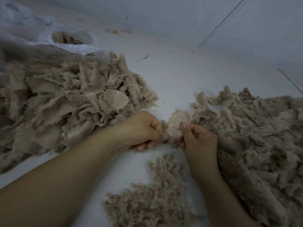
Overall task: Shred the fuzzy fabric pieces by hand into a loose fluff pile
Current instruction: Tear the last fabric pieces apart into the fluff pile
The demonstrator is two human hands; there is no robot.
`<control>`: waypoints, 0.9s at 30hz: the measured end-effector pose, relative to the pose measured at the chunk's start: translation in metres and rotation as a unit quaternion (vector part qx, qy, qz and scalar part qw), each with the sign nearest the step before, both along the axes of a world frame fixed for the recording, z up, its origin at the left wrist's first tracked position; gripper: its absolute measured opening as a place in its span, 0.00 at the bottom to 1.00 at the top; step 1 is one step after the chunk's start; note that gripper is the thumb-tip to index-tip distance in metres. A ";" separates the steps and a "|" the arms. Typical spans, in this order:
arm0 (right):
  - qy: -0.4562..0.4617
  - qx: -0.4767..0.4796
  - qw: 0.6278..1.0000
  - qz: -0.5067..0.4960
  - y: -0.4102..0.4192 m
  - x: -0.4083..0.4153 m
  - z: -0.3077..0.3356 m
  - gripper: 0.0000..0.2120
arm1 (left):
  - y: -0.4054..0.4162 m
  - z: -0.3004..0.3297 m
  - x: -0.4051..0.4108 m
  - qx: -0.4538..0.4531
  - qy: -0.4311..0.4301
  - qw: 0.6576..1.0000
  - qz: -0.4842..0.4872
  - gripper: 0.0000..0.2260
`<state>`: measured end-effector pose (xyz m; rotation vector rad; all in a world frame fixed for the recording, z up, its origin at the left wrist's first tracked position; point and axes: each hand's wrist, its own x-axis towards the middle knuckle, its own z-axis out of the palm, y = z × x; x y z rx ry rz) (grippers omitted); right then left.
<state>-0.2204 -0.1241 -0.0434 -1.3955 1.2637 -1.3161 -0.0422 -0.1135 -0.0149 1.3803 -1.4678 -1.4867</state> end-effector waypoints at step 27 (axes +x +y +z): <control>0.041 -0.026 0.997 0.053 0.004 0.002 0.001 0.23 | -0.003 -0.006 -0.014 -0.058 0.028 0.998 -0.003 0.13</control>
